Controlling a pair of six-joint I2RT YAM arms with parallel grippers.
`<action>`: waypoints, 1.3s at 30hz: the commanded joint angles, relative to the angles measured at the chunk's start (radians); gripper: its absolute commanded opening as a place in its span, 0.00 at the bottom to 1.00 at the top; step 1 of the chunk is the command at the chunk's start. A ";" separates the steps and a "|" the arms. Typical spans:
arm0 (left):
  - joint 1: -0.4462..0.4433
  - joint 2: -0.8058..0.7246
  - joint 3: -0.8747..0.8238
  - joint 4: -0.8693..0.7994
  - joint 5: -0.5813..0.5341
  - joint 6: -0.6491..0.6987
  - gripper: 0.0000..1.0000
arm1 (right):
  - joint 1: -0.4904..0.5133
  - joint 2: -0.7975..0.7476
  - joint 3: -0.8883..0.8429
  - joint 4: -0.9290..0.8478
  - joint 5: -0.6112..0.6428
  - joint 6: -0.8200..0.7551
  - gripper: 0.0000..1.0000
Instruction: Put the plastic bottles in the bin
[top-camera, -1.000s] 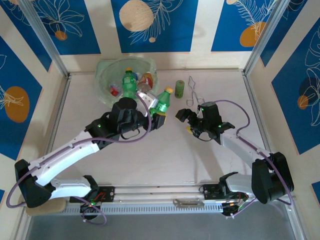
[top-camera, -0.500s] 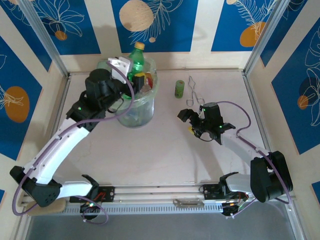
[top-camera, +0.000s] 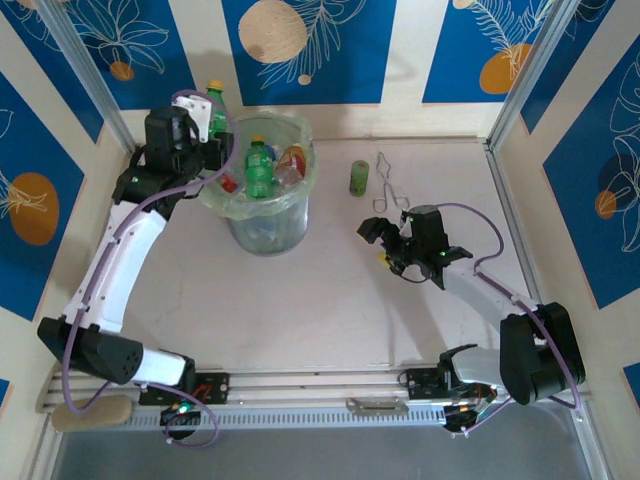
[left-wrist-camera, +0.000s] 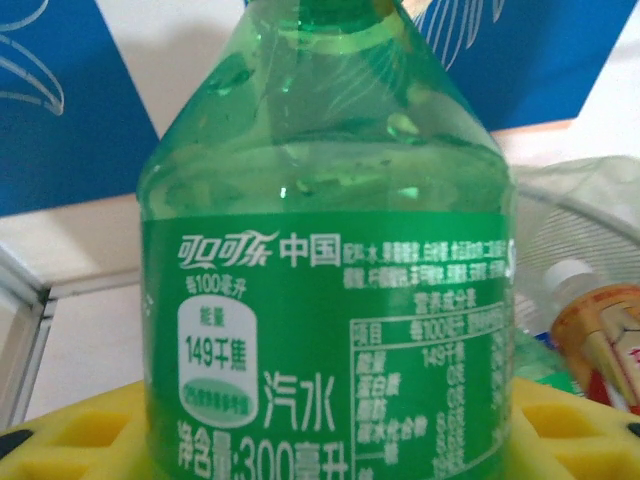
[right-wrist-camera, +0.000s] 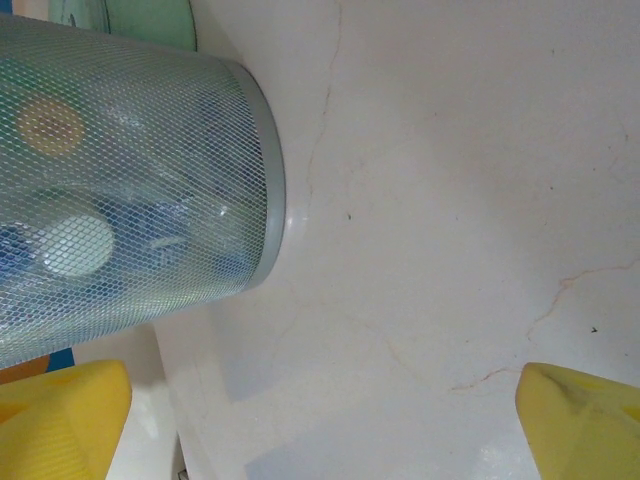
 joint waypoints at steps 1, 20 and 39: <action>0.024 0.031 0.057 -0.100 0.052 -0.016 0.51 | -0.004 -0.008 -0.008 -0.003 -0.019 -0.002 0.99; 0.031 0.141 0.114 -0.177 0.135 -0.059 0.63 | -0.003 -0.008 0.001 -0.006 -0.019 -0.002 0.99; 0.033 0.002 0.043 -0.079 0.077 -0.080 1.00 | -0.003 0.001 0.024 -0.023 -0.012 -0.018 0.99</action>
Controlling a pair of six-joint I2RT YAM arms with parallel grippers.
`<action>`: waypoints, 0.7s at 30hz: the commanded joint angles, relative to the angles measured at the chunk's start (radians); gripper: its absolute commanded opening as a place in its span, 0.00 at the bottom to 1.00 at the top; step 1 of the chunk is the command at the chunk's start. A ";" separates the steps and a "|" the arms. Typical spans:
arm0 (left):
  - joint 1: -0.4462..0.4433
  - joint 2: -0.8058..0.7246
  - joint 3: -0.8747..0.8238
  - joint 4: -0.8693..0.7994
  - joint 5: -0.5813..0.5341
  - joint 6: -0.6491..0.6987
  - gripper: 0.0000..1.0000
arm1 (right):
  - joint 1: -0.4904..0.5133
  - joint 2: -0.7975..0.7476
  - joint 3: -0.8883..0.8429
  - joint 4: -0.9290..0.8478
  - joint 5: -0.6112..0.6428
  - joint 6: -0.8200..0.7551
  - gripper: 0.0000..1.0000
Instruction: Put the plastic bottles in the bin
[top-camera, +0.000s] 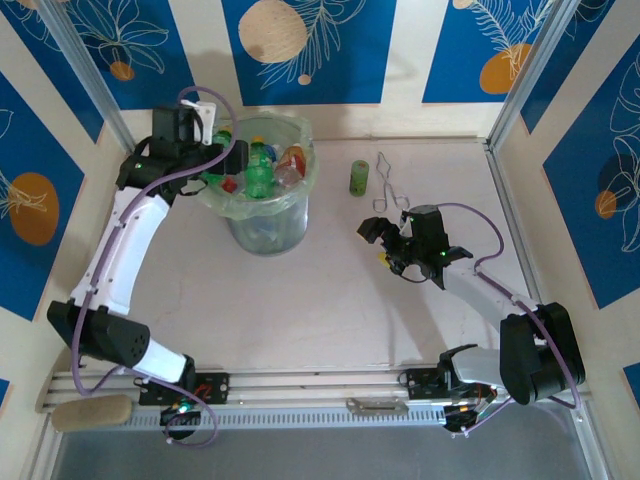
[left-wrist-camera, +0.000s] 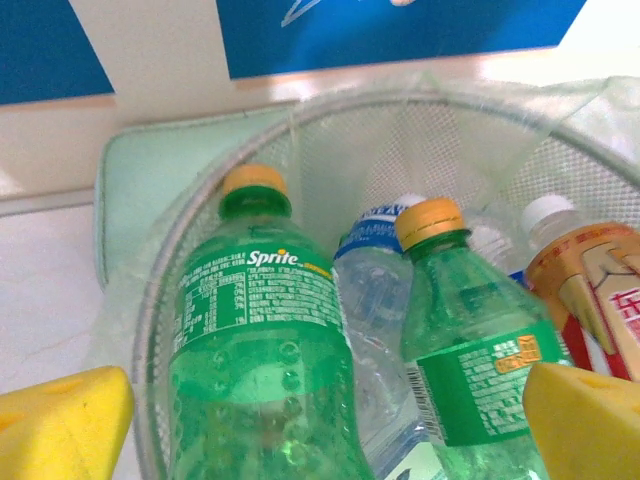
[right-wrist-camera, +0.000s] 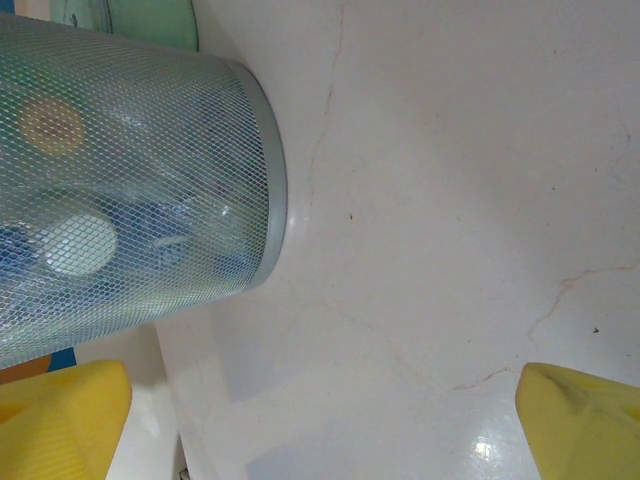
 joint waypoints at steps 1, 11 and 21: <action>0.011 -0.063 -0.027 0.068 -0.037 -0.003 1.00 | -0.004 0.000 0.026 -0.023 -0.007 -0.019 0.99; 0.031 -0.093 -0.106 0.113 -0.033 -0.037 1.00 | -0.006 -0.001 0.026 -0.026 -0.007 -0.024 0.99; 0.030 -0.132 -0.286 0.242 0.094 -0.188 1.00 | -0.009 -0.003 0.023 -0.028 -0.003 -0.021 0.99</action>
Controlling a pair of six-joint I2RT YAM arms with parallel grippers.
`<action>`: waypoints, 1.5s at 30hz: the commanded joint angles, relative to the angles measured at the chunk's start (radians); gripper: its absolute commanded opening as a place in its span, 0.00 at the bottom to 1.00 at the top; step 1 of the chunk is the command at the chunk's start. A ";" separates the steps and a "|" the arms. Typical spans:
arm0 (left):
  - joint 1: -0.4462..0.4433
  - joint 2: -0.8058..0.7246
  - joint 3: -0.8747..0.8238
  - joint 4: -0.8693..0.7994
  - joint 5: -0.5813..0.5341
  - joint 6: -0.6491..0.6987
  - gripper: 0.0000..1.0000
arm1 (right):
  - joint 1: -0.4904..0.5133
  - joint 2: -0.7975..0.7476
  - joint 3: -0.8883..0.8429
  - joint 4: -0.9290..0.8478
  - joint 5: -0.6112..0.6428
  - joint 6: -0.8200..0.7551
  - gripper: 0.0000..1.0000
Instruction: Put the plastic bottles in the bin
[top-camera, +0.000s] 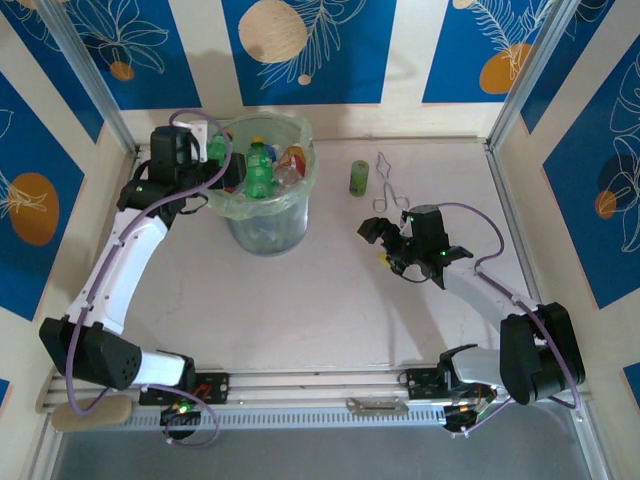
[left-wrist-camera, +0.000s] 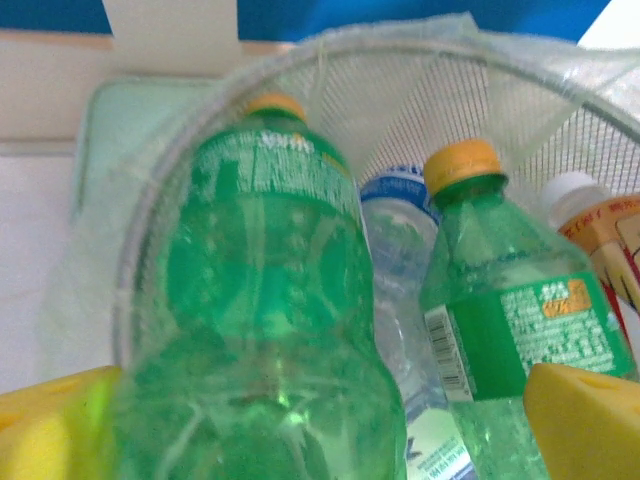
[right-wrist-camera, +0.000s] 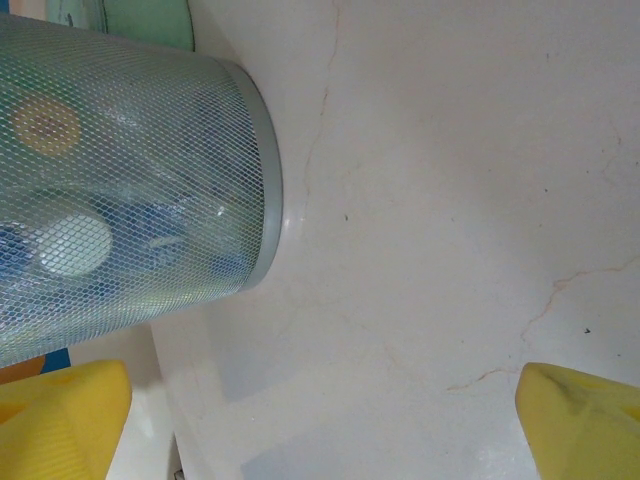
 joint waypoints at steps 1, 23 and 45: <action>0.009 -0.012 -0.014 0.089 0.077 -0.063 1.00 | -0.006 0.002 0.023 -0.019 -0.010 -0.012 0.99; -0.003 0.061 0.103 0.076 0.001 0.026 1.00 | -0.027 -0.011 0.054 -0.083 0.045 -0.074 0.99; 0.281 -0.373 -0.598 0.351 -0.298 -0.081 1.00 | -0.267 0.065 -0.005 0.259 0.488 -0.733 0.99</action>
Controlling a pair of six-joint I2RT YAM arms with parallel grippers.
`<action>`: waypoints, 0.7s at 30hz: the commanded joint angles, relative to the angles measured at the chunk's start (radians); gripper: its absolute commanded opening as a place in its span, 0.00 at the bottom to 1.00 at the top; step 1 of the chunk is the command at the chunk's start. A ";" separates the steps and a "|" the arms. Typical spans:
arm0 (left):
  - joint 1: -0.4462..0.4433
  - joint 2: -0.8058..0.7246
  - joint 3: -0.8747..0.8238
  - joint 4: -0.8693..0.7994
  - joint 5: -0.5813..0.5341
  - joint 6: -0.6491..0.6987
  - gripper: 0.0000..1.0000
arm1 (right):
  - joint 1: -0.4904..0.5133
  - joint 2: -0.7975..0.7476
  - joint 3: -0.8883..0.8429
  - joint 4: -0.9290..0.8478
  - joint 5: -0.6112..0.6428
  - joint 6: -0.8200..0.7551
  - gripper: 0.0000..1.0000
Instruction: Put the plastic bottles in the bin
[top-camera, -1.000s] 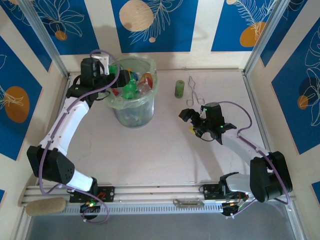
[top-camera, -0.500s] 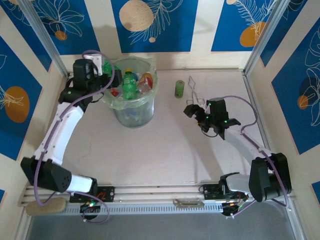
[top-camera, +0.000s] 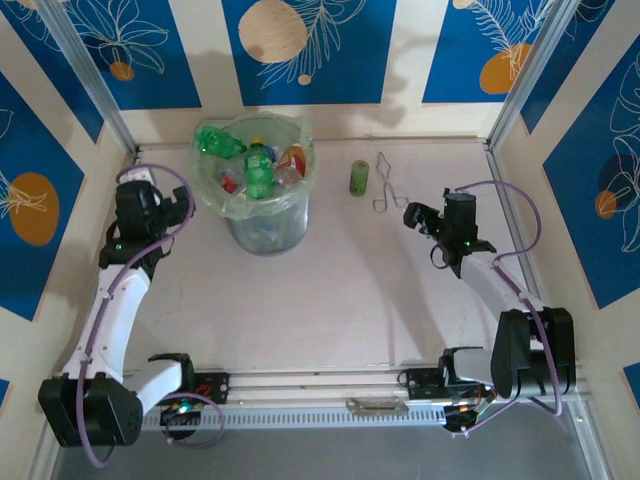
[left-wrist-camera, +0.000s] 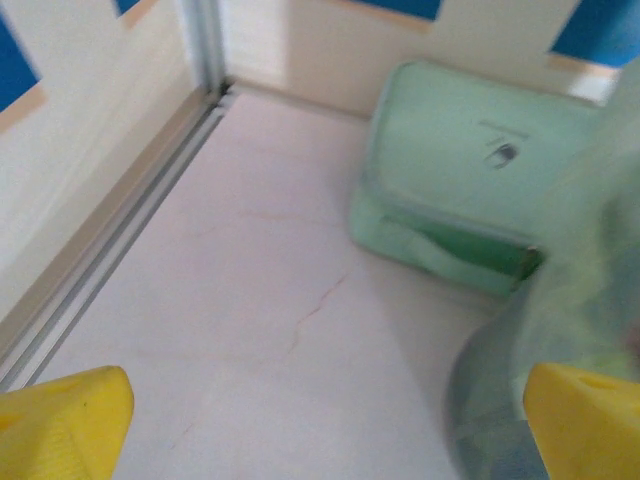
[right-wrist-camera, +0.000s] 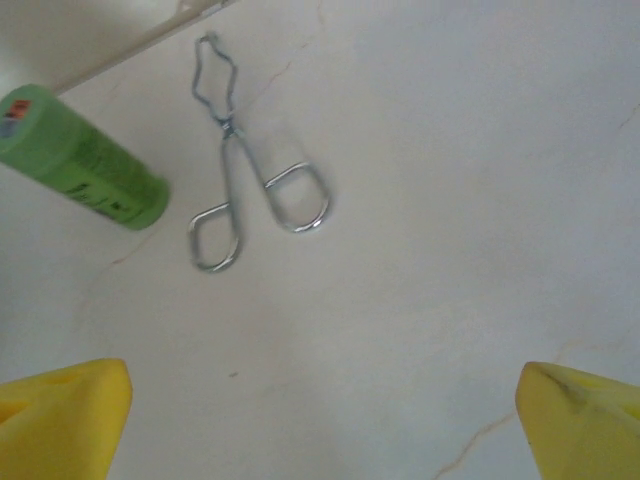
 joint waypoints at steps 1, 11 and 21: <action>0.031 -0.060 -0.106 0.118 -0.060 -0.034 1.00 | -0.017 0.067 -0.040 0.221 0.028 -0.129 0.99; 0.036 -0.003 -0.340 0.336 0.014 -0.046 1.00 | -0.028 0.172 0.041 0.265 -0.036 -0.243 0.99; 0.033 0.094 -0.491 0.697 0.040 0.019 1.00 | -0.022 0.181 -0.134 0.480 0.002 -0.260 0.98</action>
